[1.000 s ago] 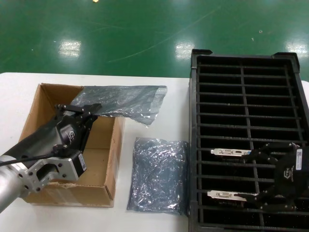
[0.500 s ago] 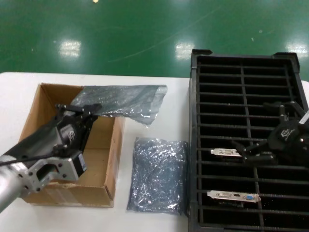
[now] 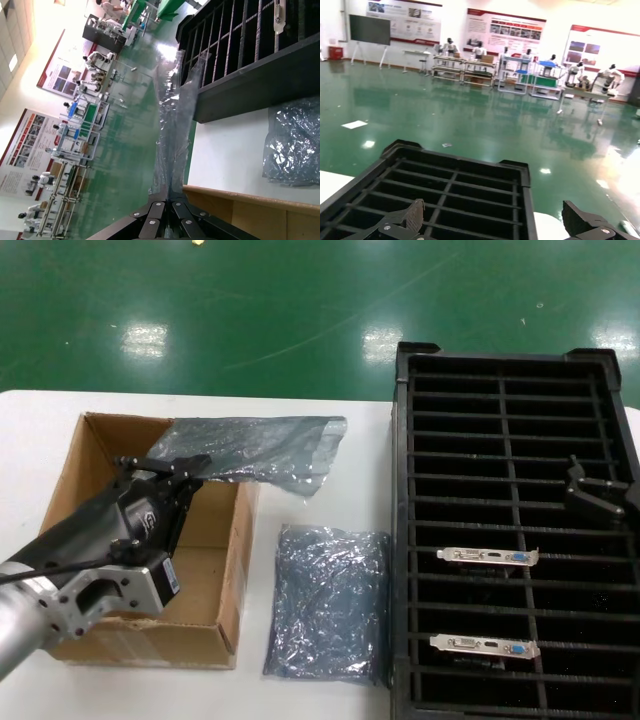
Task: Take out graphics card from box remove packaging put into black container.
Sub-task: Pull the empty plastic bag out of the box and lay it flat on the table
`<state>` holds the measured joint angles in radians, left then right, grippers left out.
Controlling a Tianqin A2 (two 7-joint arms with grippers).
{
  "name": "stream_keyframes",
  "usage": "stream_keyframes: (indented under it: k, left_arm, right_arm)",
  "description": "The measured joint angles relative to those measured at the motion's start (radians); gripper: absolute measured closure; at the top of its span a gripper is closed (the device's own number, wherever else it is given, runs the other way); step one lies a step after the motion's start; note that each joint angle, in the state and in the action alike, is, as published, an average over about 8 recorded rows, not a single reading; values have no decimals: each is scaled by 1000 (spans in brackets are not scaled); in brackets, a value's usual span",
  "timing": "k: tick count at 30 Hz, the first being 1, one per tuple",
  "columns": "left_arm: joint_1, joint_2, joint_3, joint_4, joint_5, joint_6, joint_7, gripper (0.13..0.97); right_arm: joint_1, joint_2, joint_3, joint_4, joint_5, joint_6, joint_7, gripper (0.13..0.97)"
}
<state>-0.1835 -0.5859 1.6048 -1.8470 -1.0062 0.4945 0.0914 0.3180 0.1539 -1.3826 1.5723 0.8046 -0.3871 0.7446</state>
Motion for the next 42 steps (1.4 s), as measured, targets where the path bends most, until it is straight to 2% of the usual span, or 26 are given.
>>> stream_keyframes:
  k: [4,8,11,13,18,20,22,26,31,37,42]
  left_arm:
    - [-17,42,-33,-31,30,85,-123,957]
    - [-62,129,-95,-58,85,241,-318,957]
    - [-114,221,-157,-53,137,383,-469,957]
    - [-155,294,-205,-35,178,483,-569,957]
    - [-261,463,-310,48,310,721,-810,957]
    - [-299,510,-331,84,363,802,-905,957]
    - [-332,542,-336,115,405,868,-995,957]
    - [-381,570,-313,143,433,936,-1146,957]
    - [-435,574,-284,115,392,974,-1271,957]
    - [-462,555,-262,67,332,1004,-1359,957]
    - [-440,543,-232,83,340,988,-1388,957]
  right_arm:
    - [0,-14,12,-2,-7,7,-2,144]
    - [0,-13,10,-2,-6,6,-2,131]
    - [0,-13,10,-2,-6,6,-2,130]
    - [0,-13,10,-2,-6,6,-2,130]
    - [0,-12,10,-2,-6,6,-2,129]
    - [0,-12,10,-2,-6,6,-2,129]
    - [0,-12,10,-2,-6,6,-1,129]
    - [0,-12,10,-2,-6,6,-1,129]
    - [0,-12,10,-2,-6,6,-1,129]
    - [0,-12,10,-2,-6,6,-1,129]
    - [0,-12,10,-2,-6,6,-1,129]
